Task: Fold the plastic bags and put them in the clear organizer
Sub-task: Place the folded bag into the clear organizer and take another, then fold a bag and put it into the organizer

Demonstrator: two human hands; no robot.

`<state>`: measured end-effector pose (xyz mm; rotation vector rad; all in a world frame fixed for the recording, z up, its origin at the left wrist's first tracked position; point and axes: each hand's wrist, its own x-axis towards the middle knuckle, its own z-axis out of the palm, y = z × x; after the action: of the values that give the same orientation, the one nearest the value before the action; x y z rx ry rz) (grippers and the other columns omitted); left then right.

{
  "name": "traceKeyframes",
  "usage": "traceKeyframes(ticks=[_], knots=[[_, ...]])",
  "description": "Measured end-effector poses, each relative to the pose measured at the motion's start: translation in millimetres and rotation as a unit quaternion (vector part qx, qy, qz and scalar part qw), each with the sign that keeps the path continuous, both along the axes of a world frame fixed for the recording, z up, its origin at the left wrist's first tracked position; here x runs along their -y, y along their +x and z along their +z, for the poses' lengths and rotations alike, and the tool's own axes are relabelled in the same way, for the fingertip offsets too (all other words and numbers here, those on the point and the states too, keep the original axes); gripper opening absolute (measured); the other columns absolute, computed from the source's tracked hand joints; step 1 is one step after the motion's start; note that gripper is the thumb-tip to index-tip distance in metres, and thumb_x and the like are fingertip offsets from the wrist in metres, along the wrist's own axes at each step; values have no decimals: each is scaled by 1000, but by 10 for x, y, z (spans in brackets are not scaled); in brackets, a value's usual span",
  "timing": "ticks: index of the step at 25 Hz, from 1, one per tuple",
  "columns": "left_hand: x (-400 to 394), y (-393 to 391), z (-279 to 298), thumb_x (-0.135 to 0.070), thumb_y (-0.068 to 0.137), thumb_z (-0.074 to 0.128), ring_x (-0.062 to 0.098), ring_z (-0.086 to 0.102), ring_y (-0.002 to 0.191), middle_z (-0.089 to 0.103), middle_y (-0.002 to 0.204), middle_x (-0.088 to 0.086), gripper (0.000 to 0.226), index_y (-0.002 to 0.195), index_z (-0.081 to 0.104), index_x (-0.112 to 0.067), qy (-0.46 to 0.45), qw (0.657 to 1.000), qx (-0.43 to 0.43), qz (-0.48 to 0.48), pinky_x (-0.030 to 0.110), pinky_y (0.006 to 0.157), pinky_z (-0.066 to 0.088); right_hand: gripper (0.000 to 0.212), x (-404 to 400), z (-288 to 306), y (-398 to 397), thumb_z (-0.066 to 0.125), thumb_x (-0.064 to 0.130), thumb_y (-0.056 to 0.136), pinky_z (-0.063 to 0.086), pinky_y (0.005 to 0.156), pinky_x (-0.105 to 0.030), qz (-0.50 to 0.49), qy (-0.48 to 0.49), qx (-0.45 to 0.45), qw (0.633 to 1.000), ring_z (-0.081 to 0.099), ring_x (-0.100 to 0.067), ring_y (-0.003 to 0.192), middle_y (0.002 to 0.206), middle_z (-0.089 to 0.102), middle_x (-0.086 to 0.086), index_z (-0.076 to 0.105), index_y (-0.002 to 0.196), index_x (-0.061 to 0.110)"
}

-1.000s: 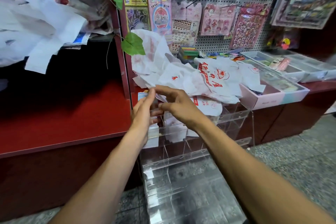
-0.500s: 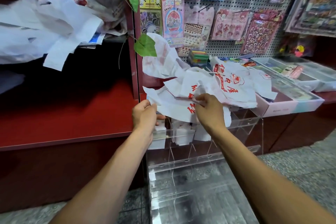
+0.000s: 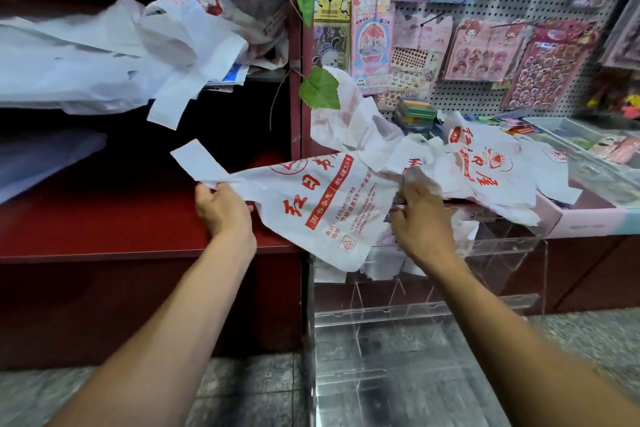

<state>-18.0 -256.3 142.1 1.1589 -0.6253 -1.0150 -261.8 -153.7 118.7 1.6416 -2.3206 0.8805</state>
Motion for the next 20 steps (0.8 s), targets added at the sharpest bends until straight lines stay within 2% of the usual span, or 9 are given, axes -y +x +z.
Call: traceKeyframes(ticks=[4, 8, 10, 13, 15, 17, 20], knots=[[43, 467, -59, -1, 89, 42, 11, 50, 61, 57, 76, -6, 21, 92, 57, -16, 35, 999, 33, 23, 22, 48, 41, 16, 115, 147, 324, 59, 16, 81, 49, 73, -41, -20, 1, -67, 998, 57, -32, 88, 99, 63, -13, 66, 93, 8], [44, 780, -134, -1, 89, 40, 14, 47, 57, 56, 74, -2, 24, 88, 59, -15, 58, 996, 55, 28, 24, 45, 38, 18, 226, 189, 669, 59, 12, 77, 45, 73, -39, 96, 1, -78, 992, 55, -32, 89, 91, 64, -11, 66, 93, 9], [51, 937, -144, 0, 88, 40, 14, 47, 55, 56, 73, -1, 26, 96, 61, -14, 64, 995, 61, 36, 23, 43, 35, 14, 289, 180, 904, 58, 13, 80, 46, 74, -38, 156, 8, -75, 985, 56, -30, 90, 92, 64, -9, 65, 92, 11], [61, 1147, -159, 0, 88, 42, 14, 43, 52, 56, 72, 0, 29, 102, 61, -16, 67, 994, 73, 43, 18, 39, 31, 22, 417, 122, 1267, 54, 19, 87, 49, 79, -38, 255, 76, -59, 962, 58, -30, 97, 107, 66, -7, 65, 106, 15], [68, 1277, -186, -1, 90, 44, 17, 47, 59, 59, 78, 3, 27, 101, 62, -18, 58, 995, 71, 45, 18, 45, 35, 25, 511, 13, 1458, 50, 25, 94, 50, 84, -38, 308, 158, -65, 936, 60, -30, 103, 118, 65, -6, 65, 113, 17], [104, 1411, -222, -2, 90, 46, 19, 52, 72, 63, 89, 8, 25, 99, 62, -18, 48, 995, 71, 49, 23, 56, 40, 29, 608, -77, 1610, 43, 31, 100, 49, 88, -38, 328, 233, -87, 911, 59, -29, 107, 123, 63, -6, 62, 117, 16], [173, 1591, -270, -5, 91, 49, 21, 57, 75, 67, 93, 11, 22, 94, 63, -20, 36, 996, 72, 47, 28, 62, 45, 36, 739, -129, 1778, 36, 36, 103, 45, 93, -38, 303, 257, -114, 910, 56, -31, 114, 124, 61, -10, 59, 114, 12]])
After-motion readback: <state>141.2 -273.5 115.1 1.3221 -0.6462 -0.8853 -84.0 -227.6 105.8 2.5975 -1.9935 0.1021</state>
